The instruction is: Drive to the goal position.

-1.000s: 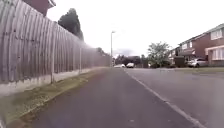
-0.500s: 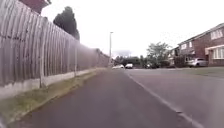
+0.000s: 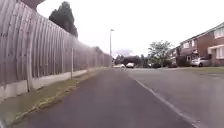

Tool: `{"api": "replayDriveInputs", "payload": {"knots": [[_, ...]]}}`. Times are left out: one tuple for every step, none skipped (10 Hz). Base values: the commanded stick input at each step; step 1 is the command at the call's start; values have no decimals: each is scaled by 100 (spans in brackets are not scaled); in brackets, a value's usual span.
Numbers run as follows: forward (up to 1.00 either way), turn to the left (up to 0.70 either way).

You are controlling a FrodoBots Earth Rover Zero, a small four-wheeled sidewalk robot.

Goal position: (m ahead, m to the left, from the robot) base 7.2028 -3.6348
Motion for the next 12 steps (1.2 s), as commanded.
{"api": "replayDriveInputs", "payload": {"knots": [[100,-4],[100,-13],[100,-40],[100,-40],[100,-30],[100,-6],[100,0],[100,0],[100,0],[100,0],[100,0],[100,0]]}}
